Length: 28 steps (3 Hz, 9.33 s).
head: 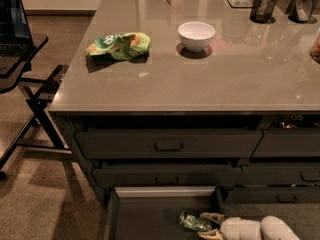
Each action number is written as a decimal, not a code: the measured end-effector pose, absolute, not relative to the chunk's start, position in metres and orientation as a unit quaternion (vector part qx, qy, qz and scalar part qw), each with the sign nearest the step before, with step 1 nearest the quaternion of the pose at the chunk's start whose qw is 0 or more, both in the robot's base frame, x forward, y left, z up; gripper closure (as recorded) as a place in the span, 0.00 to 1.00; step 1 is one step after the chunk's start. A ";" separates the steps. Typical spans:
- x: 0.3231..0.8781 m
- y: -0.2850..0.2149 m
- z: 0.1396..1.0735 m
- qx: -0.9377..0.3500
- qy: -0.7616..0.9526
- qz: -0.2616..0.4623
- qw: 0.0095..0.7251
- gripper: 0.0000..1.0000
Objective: Pick green can from bottom drawer and place on counter
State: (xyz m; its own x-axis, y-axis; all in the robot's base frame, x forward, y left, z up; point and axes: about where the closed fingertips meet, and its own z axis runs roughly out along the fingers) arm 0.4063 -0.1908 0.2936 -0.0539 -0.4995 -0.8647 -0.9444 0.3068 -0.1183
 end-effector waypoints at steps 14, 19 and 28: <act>0.454 -0.181 0.902 -0.752 0.443 -0.037 0.487 1.00; 0.621 -0.087 0.947 -0.729 0.471 0.056 0.493 1.00; 0.646 -0.076 0.881 -0.681 0.555 0.113 0.465 0.37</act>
Offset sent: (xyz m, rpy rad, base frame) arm 0.0173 -0.0459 0.2833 -0.2537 -0.3374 0.0329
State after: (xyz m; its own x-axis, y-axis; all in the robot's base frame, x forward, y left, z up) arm 0.6460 -0.0758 0.8810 0.3592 -0.6499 -0.6697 -0.8607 0.0468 -0.5070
